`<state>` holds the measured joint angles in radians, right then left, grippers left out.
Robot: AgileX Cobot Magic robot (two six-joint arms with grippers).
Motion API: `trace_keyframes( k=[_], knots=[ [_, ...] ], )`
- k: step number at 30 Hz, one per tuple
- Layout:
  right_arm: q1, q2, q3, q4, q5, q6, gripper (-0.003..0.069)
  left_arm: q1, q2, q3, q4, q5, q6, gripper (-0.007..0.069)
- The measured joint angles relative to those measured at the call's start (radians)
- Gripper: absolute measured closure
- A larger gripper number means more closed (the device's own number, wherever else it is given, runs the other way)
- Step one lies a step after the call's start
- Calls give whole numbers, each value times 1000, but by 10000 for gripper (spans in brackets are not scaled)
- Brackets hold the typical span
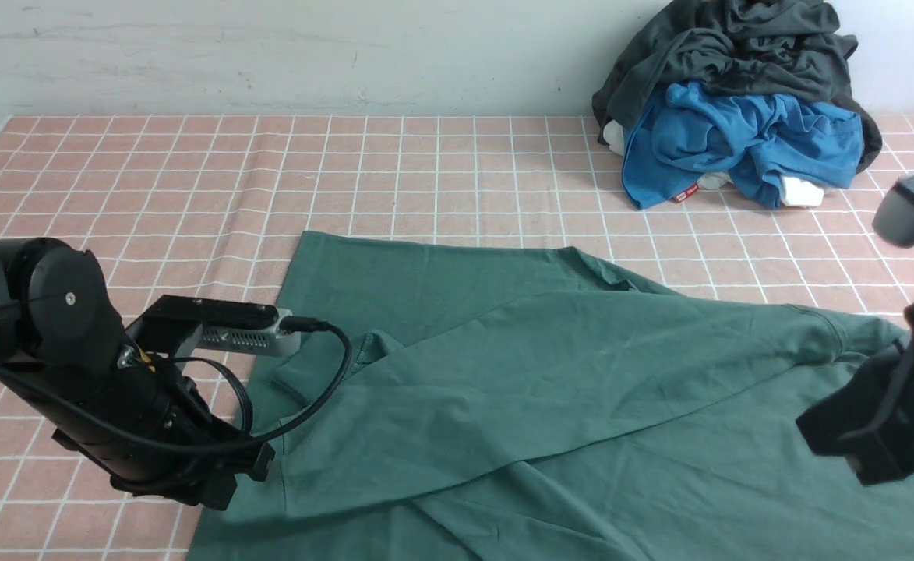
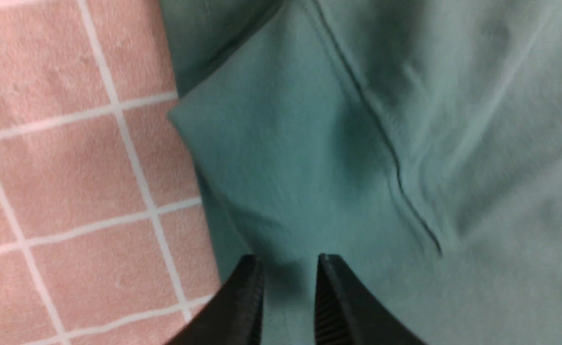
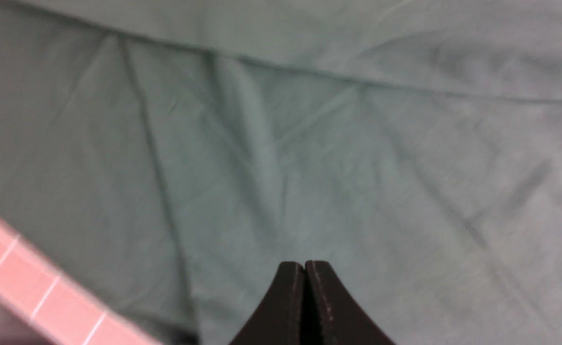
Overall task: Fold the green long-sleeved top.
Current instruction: Use the left arm to drag and drop the cuff onto the cuff closest to the left arm, then use both arms simultaneously to clamp the lower edge of the clothing fabric
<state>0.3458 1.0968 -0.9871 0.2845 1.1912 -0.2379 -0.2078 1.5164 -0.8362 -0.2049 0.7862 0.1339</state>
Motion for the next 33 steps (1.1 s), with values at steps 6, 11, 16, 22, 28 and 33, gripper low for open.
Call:
trace_keyframes(
  k=[6,11,16,22,28,33],
  knots=[
    [223,-10,5,-27,46,29,673,-56,-59,0,10,52,117,267],
    [369,-30,26,-70,54,95,673,-218,-137,0,13,140,246,246],
    [437,-38,29,-77,55,119,673,-394,-144,5,90,268,370,247],
    [442,-80,45,-96,55,92,673,-441,-116,90,189,323,399,238],
    [442,-128,119,-126,55,67,673,-442,-110,243,271,193,494,151],
    [442,-137,172,-146,55,63,673,-442,-110,292,355,60,520,76]
  ],
)
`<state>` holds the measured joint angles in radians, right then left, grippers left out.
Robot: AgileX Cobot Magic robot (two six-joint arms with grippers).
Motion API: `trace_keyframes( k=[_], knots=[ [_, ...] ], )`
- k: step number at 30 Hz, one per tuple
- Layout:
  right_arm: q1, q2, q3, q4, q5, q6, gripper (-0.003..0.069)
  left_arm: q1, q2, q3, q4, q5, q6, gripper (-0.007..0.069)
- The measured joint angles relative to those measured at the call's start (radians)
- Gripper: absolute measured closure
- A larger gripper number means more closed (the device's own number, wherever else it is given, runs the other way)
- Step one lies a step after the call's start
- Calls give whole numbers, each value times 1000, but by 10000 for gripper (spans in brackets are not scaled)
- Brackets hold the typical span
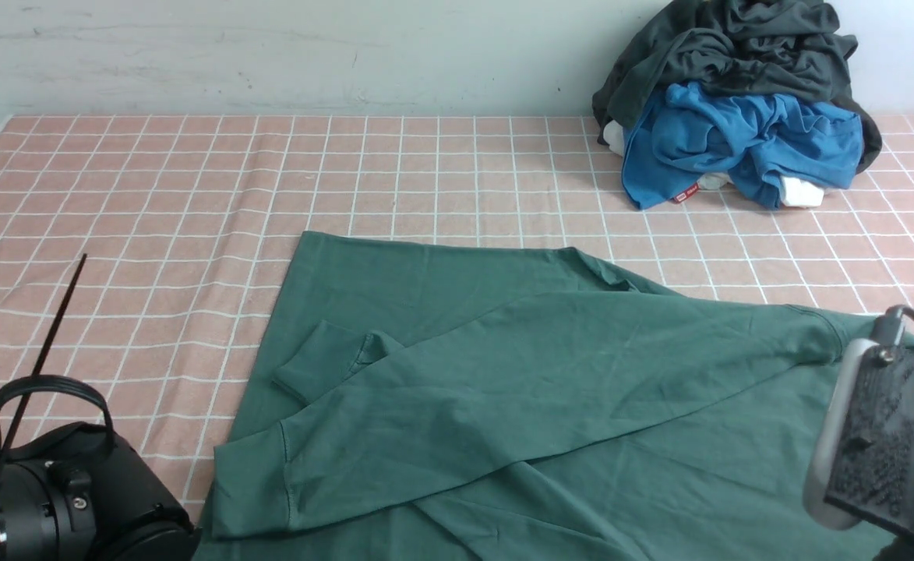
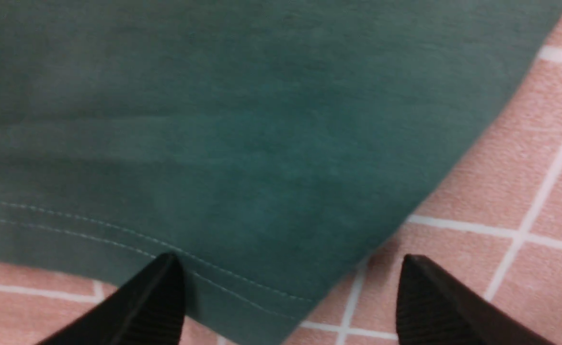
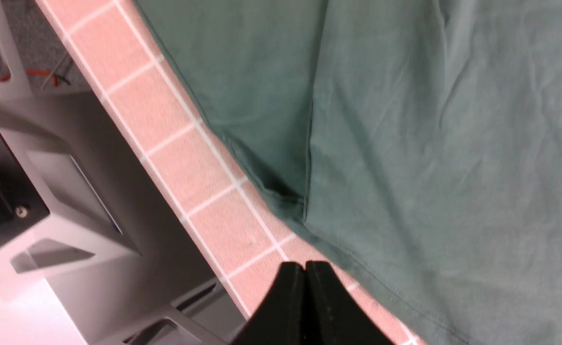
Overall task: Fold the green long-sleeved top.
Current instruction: Use both arms simultaneously to clamp the lower edge of the clothing fabric
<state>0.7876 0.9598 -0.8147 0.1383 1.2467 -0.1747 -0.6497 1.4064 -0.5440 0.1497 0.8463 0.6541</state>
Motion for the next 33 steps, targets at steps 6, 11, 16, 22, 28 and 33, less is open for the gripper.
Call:
trace_keyframes(
  k=[6,11,16,22,28,33],
  knots=[
    [0,-1,10,-6,0,-1,673,0,0,1,23,-101,3,69],
    [0,-1,10,-6,0,-1,673,0,10,2,23,-147,5,69],
    [0,-1,10,-6,0,-1,673,0,22,3,23,-148,7,128],
    [0,-1,10,-7,0,-3,673,0,22,3,-19,-128,8,468],
    [0,-1,10,-56,-2,-11,671,0,22,-15,-64,-24,-13,605],
    [0,-1,10,-81,-1,-92,613,0,22,-26,-76,150,-153,605]
  ],
)
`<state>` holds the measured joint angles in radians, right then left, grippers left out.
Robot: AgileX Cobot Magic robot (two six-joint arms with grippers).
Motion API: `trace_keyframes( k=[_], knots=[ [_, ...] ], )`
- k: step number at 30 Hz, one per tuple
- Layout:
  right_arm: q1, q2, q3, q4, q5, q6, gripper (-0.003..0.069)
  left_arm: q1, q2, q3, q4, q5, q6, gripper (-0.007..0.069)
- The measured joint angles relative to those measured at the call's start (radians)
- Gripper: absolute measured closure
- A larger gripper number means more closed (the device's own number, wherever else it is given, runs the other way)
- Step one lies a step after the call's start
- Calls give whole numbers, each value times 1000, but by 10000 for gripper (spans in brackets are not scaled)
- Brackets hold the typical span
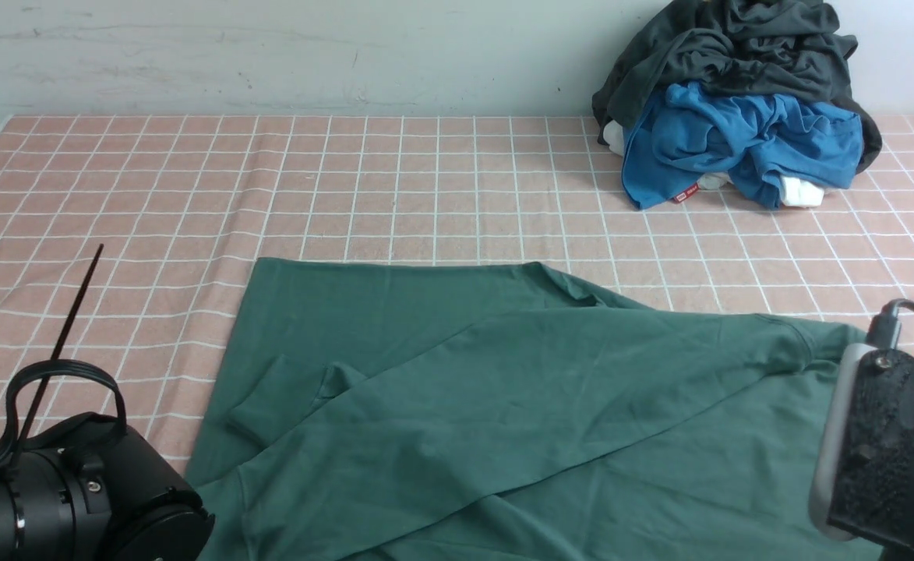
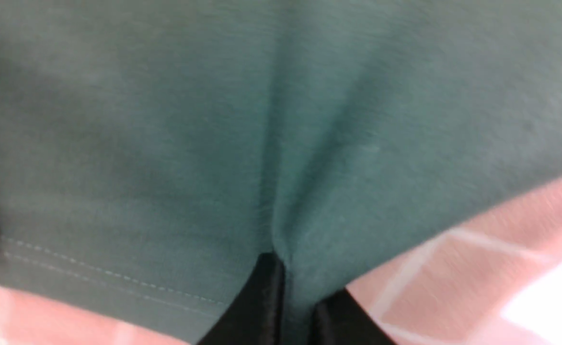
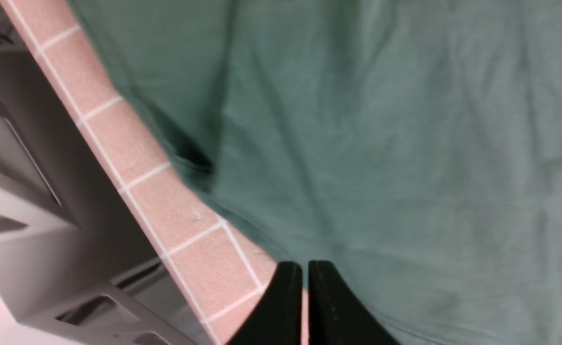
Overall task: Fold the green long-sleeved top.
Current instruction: Use both arms simultaneously to clamp the lower edge of the clothing fabric
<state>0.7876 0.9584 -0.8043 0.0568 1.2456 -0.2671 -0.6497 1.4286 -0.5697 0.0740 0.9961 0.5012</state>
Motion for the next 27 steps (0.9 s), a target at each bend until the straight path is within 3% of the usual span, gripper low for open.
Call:
trace_keyframes(
  k=[5,9,12,20,27],
  knots=[
    [0,0,5,0,-7,-117,452,0,0,0,0,37,-85,605],
    [0,0,69,-5,-62,-228,267,0,0,0,-3,4,-103,605],
    [0,0,156,-26,-139,-278,193,0,0,0,-9,-31,-104,605],
    [0,0,414,-175,-402,-303,162,0,0,0,-35,-80,-104,605],
    [0,-2,577,-312,-488,-305,164,0,0,0,-38,-81,-104,605]
  ],
)
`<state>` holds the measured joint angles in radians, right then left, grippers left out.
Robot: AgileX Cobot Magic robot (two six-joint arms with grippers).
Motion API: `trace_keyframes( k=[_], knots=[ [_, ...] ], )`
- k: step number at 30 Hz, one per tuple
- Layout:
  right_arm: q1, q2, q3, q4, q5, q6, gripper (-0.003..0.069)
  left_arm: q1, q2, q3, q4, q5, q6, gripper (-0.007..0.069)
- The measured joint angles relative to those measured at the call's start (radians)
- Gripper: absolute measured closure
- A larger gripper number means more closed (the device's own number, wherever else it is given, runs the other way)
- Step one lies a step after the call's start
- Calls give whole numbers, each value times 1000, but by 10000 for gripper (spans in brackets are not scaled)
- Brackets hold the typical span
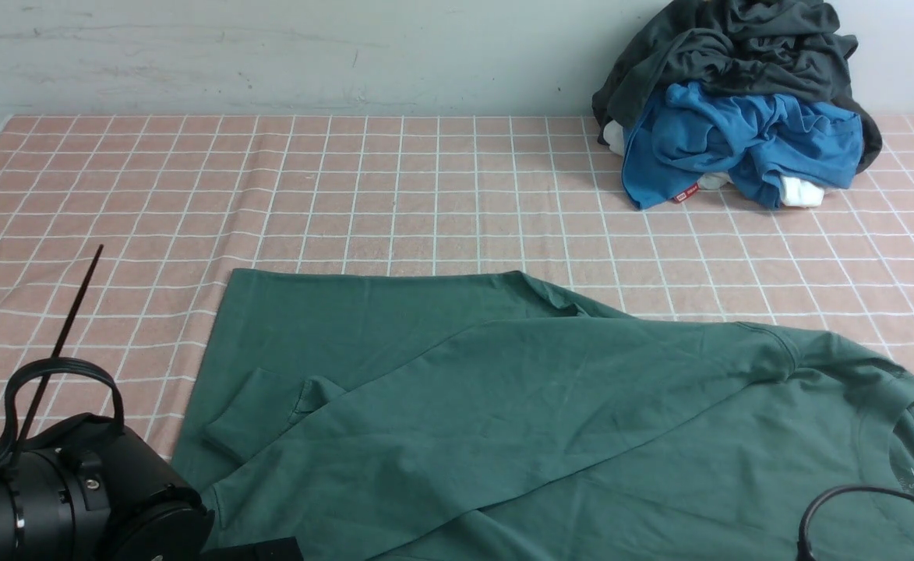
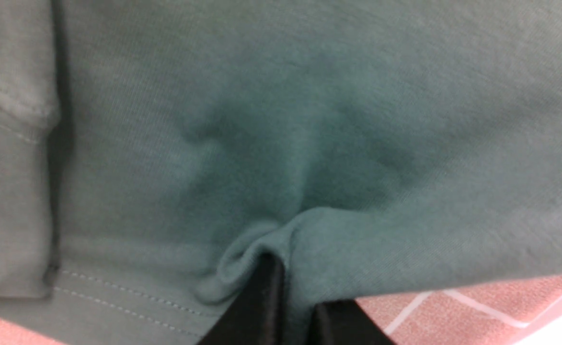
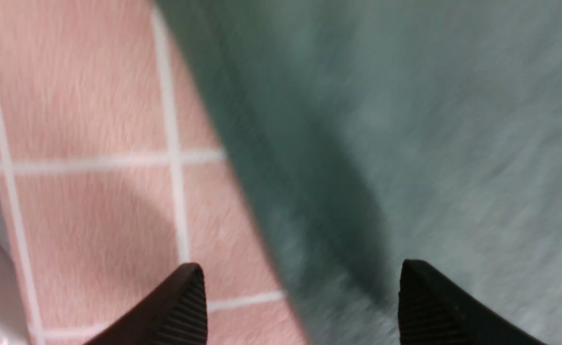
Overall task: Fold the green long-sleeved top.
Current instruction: Use both arms simultaneously to clamp the lower edge of the clothing fabric
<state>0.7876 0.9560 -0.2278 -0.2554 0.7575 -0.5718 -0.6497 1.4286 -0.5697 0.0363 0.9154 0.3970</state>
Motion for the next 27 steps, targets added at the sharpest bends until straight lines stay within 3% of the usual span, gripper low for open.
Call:
trace_keyframes(
  k=[16,27],
  knots=[
    [0,-3,22,-142,-52,129,239,0,0,0,-3,-1,0,605],
    [0,91,8,-219,-69,143,313,0,0,0,-7,-2,0,605]
  ],
)
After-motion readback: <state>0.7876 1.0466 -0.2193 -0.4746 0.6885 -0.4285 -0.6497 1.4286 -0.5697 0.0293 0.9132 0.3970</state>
